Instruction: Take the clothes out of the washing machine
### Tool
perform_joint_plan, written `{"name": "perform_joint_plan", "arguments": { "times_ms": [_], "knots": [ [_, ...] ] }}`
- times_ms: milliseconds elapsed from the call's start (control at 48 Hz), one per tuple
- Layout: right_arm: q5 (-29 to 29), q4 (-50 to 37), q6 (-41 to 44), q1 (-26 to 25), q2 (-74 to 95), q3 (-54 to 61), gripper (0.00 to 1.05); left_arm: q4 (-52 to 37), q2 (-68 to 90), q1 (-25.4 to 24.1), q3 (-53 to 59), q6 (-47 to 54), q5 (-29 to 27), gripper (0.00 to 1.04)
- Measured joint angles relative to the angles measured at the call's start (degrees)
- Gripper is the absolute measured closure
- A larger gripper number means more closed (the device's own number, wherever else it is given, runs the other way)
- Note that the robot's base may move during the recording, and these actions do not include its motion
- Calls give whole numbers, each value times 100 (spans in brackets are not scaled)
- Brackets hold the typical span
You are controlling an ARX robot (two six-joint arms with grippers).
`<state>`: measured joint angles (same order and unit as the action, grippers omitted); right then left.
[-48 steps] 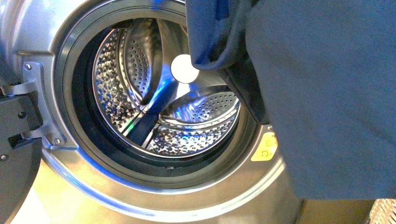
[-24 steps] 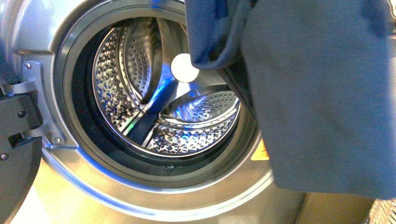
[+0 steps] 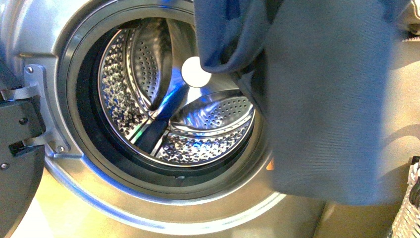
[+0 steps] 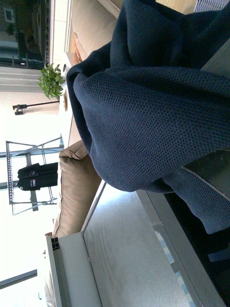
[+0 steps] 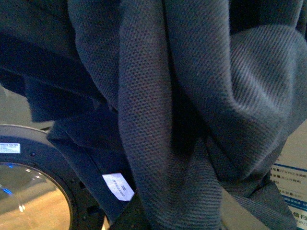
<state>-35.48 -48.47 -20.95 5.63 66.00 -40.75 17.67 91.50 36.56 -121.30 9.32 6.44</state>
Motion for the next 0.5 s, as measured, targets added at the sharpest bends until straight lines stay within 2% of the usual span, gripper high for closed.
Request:
{"name": "perform_joint_plan", "arguments": {
  "times_ms": [83,500],
  "knots": [
    [-131,-85,-380,-98,-269,26,100,-2,0,0,0,-4,0,94],
    [-455,-334,-1969,-223,-1134,15,100,-4,0,0,-2,-15,2,94]
  ]
}}
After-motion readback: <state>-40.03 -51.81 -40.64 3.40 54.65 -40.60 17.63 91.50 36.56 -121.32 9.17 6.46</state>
